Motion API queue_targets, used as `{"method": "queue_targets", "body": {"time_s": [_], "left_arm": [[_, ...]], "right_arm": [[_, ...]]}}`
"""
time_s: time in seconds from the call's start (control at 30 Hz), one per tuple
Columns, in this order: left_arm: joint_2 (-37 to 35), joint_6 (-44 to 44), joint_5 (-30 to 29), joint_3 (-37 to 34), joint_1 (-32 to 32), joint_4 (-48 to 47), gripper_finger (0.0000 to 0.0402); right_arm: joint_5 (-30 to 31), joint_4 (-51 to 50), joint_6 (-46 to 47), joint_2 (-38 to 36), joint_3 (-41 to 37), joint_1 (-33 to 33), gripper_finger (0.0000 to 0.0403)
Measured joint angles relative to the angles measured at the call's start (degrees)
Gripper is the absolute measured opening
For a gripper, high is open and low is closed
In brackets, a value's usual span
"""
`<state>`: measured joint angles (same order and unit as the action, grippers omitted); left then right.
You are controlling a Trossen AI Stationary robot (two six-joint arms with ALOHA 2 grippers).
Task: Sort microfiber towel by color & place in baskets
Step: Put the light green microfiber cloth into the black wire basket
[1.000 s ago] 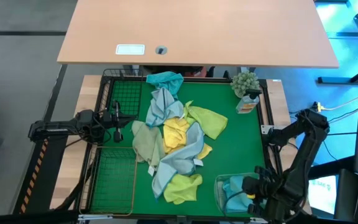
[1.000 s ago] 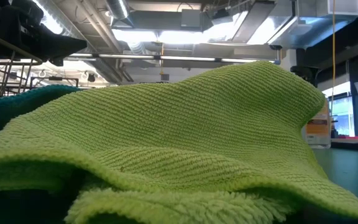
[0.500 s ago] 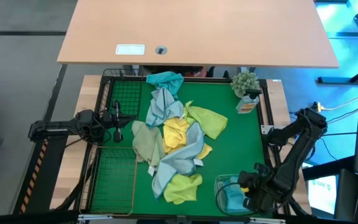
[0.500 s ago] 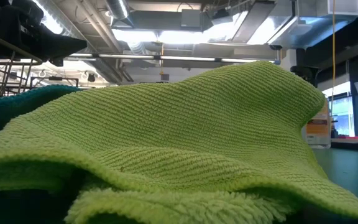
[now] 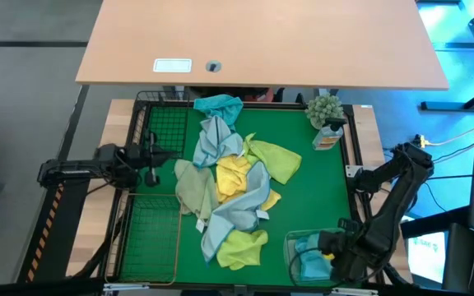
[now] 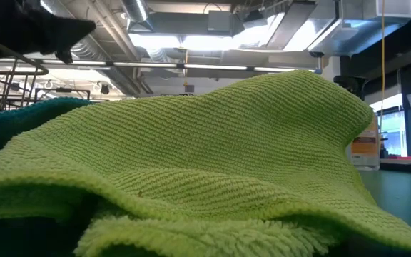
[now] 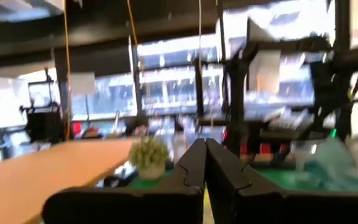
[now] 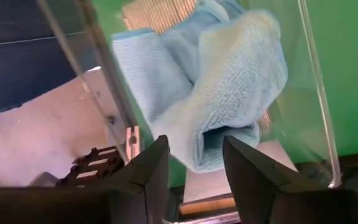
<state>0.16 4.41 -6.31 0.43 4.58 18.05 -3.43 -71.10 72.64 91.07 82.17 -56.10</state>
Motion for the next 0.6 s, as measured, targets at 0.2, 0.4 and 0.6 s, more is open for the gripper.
{"method": "queue_targets", "body": {"time_s": [0.2,0.4,0.6], "left_arm": [[0.0,-4.6,0.0,0.0,0.0,5.3,0.0079],[0.8,-5.8,0.0,0.2,0.0,6.8,0.0131],[7.0,-5.9,0.2,4.2,0.0,6.2,0.0136]], "right_arm": [[6.3,-5.7,-3.0,0.0,5.3,0.0,0.0152],[20.8,-14.5,-5.7,0.0,11.4,0.3,0.0152],[35.3,-17.9,-11.4,-0.6,13.4,3.1,0.0152]]}}
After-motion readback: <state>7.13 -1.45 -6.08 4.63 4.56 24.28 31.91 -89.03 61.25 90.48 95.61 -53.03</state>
